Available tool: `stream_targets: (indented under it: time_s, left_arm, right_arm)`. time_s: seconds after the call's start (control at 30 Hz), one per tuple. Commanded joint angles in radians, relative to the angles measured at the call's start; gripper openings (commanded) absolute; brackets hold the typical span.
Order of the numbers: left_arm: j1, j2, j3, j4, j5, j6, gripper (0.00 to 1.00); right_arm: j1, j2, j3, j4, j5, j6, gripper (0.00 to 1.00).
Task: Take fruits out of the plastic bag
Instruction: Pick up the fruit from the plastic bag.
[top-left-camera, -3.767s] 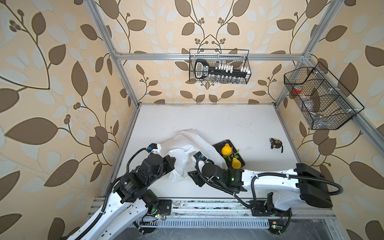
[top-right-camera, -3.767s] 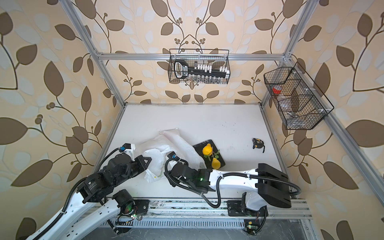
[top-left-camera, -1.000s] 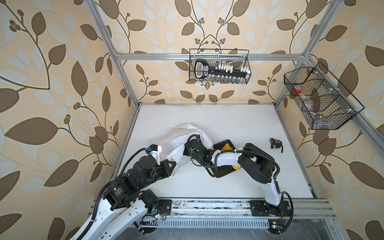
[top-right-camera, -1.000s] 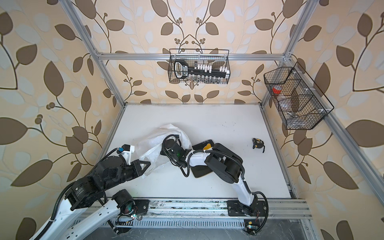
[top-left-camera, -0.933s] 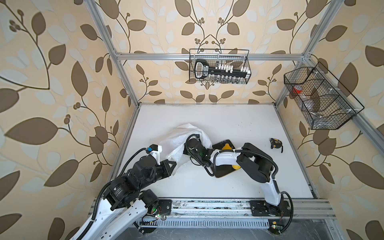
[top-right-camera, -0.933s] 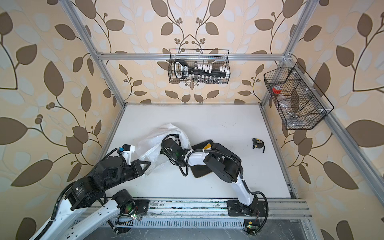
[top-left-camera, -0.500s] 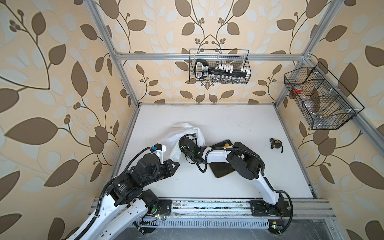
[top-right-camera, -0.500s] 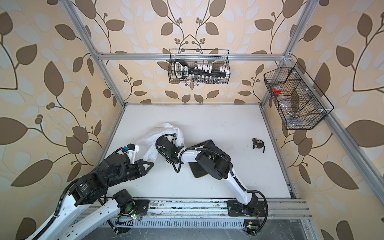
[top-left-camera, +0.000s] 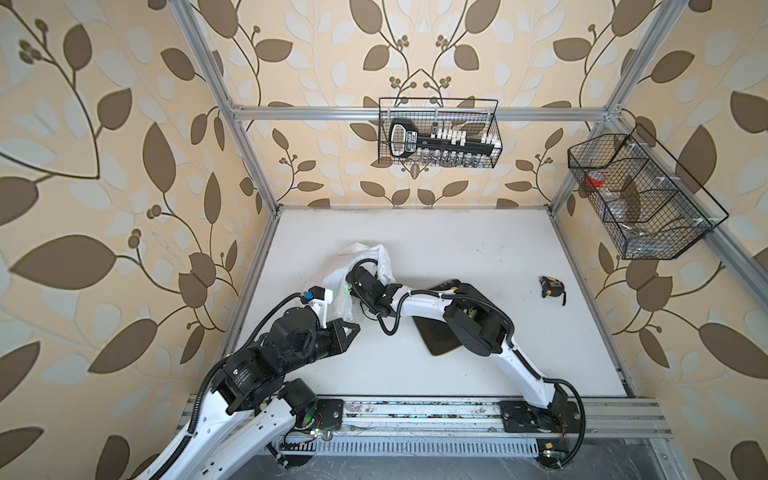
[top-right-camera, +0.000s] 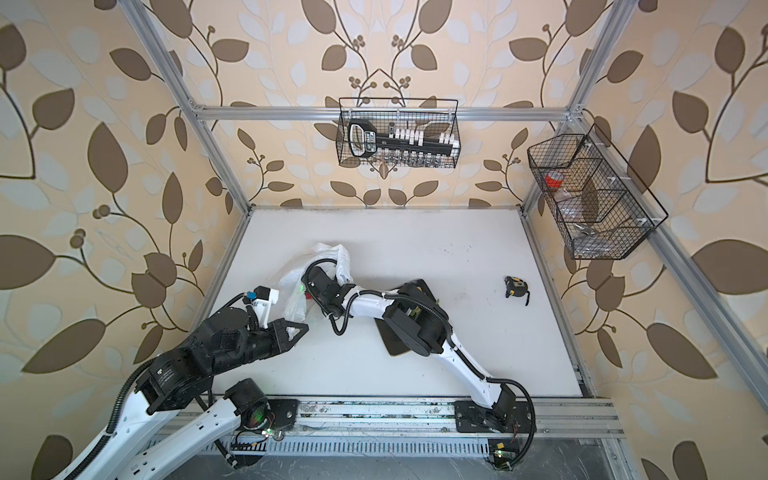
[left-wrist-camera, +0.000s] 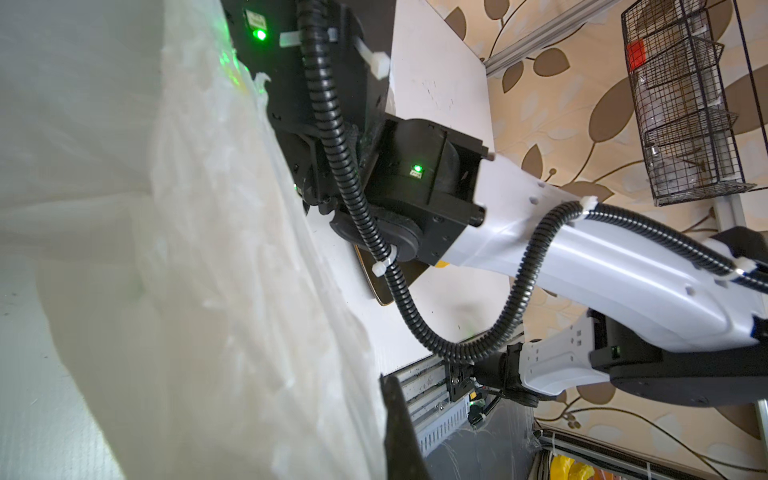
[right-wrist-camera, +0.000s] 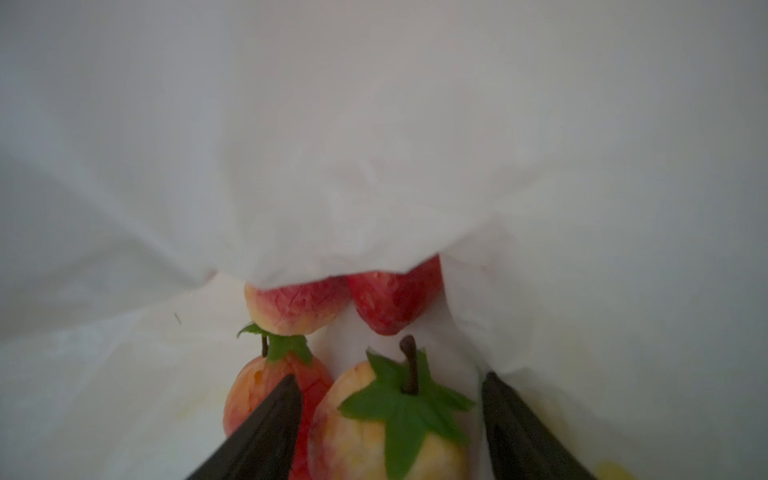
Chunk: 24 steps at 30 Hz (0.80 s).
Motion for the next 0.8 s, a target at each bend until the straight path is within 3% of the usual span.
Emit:
stream_targets:
  time_s: [0.0, 0.23, 0.43, 0.77]
  left_arm:
    - [-0.007, -0.025, 0.038, -0.002, -0.029, 0.011, 0.00]
    - [-0.006, -0.066, -0.016, -0.058, -0.193, -0.097, 0.00]
    - [-0.007, -0.071, -0.054, -0.037, -0.268, -0.137, 0.00]
    - [-0.006, -0.044, -0.087, 0.042, -0.311, -0.155, 0.00]
  right_arm:
    - [-0.013, 0.039, -0.011, -0.124, 0.002, 0.007, 0.60]
    - [0.000, -0.138, -0.142, 0.016, -0.051, -0.116, 0.43]
    - [0.019, -0.309, -0.326, 0.143, -0.153, -0.176, 0.40]
    - [0.040, -0.554, -0.607, 0.191, -0.265, -0.277, 0.39]
